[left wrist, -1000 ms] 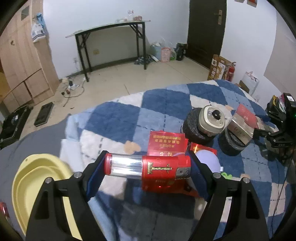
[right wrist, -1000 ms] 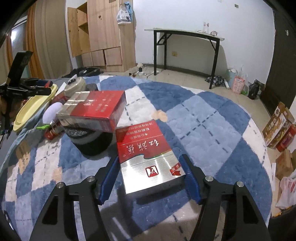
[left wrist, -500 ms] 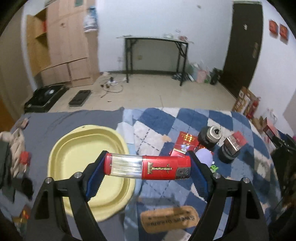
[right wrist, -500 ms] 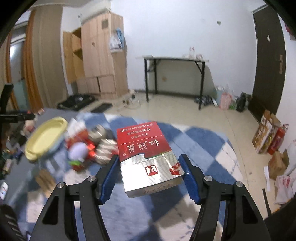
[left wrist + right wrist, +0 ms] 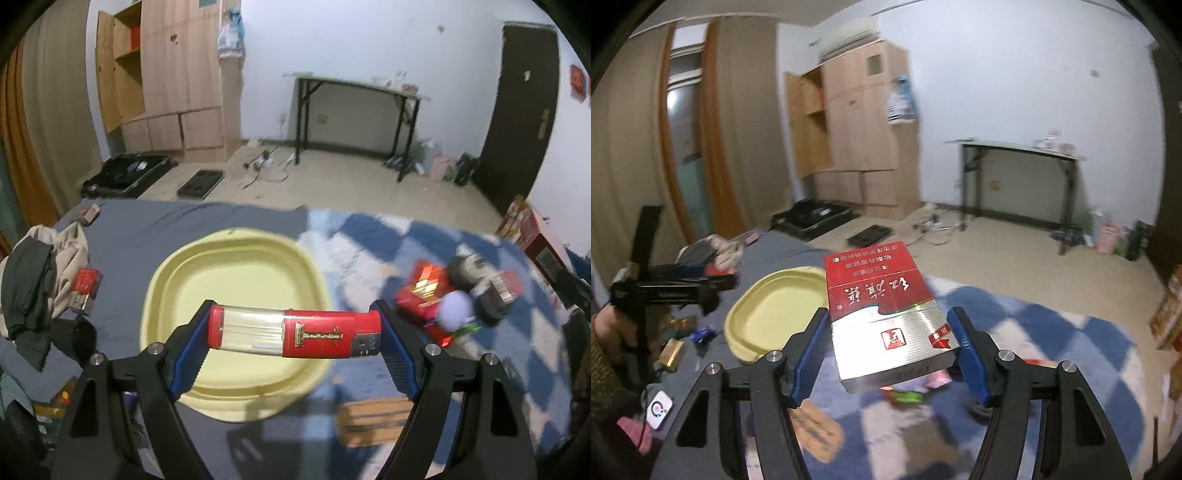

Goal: Organize rigid objects
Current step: 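Carry lighter and pack into the yellow tray and open both tools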

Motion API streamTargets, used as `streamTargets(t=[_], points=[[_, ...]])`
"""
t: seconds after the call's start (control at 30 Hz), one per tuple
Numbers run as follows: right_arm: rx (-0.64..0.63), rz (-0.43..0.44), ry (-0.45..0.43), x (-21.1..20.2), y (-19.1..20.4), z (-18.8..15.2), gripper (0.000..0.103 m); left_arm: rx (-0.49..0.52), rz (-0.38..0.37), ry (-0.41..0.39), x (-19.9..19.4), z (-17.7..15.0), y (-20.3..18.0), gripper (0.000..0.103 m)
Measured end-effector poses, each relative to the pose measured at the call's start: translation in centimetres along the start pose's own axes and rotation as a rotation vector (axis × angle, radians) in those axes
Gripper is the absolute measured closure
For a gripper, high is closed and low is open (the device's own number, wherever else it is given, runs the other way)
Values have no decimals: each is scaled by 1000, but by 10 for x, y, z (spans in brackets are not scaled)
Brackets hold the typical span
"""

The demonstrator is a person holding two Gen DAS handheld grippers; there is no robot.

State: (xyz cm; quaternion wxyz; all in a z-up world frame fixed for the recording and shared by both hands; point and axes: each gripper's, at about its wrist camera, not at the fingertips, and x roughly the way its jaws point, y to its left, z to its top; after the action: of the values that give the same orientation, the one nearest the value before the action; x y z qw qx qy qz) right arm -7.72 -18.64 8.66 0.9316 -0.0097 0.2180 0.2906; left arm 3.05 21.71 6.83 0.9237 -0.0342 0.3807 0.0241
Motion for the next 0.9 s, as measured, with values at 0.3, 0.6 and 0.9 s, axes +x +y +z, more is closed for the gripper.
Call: streamTargets(t=[0.3,0.6,0.9], points=[[-64,164,139,148,84,-6,39,-175,75,113,87,-8,77,20],[-95,165,304,266,122,-2,40,-238,113,242,141,-50,105,20],[-229,120,370,323,165,2,40,-204,116,251,150,-61,100,20]])
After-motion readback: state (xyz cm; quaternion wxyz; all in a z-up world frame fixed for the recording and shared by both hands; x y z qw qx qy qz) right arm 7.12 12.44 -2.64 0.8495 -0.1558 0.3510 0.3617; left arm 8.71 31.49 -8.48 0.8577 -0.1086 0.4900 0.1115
